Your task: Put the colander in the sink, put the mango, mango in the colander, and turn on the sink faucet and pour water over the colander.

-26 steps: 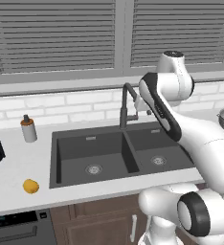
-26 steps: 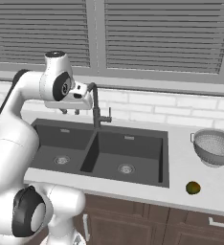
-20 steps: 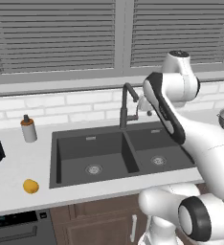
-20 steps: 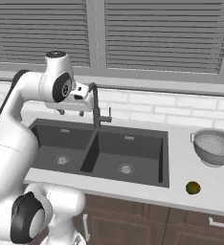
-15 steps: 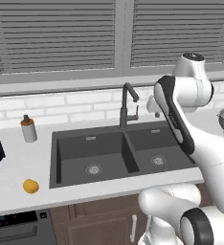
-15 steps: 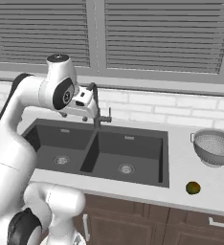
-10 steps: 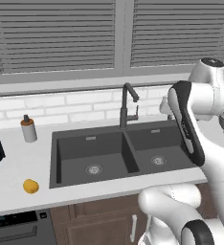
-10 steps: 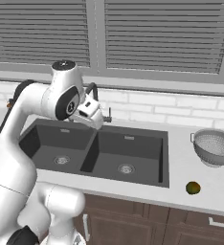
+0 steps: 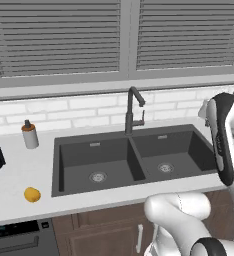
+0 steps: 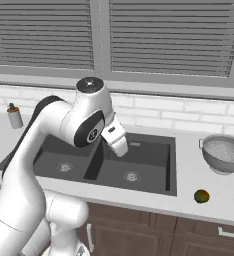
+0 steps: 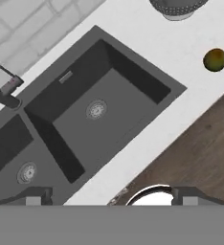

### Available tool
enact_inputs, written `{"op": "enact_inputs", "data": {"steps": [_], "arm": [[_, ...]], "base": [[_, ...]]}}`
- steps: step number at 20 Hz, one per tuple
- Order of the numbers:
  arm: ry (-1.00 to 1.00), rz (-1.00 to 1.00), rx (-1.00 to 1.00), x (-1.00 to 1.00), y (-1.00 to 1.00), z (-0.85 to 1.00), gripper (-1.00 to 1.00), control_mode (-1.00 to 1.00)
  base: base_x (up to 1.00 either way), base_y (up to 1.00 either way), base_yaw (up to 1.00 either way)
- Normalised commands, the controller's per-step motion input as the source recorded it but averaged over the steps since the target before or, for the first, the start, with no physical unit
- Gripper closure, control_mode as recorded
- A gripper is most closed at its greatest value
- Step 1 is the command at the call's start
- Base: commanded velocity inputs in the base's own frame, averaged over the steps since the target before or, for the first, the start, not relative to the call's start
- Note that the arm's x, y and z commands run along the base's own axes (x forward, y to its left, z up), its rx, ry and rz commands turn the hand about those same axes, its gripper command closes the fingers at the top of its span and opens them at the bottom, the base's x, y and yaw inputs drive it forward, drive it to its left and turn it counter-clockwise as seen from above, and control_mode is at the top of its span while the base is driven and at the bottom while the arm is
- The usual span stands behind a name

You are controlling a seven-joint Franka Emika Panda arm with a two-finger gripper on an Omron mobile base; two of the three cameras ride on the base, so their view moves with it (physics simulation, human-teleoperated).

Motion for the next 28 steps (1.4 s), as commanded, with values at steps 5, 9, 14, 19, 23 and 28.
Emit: {"op": "enact_inputs", "data": {"steps": [5,9,14,19,23,28], "arm": [[-0.12,-0.28,0.13,-0.32,-0.94,0.00,-1.00,-1.00],[-0.09,-0.24,0.12,-0.22,-0.97,-0.04,-1.00,-1.00],[-0.04,-0.20,0.09,-0.03,-0.92,-0.21,-1.00,-1.00],[0.00,-0.08,0.07,0.08,-0.76,-0.22,-1.00,-1.00],[0.00,-0.02,0.07,0.31,-0.61,-0.14,-1.00,-1.00],[0.00,-0.05,0.07,0.48,-0.55,-0.05,-1.00,-1.00]], "base": [[0.00,0.00,0.00],[0.00,0.00,0.00],[0.00,0.00,0.00],[0.00,0.00,0.00],[0.00,0.00,0.00],[0.00,0.00,0.00]]}}
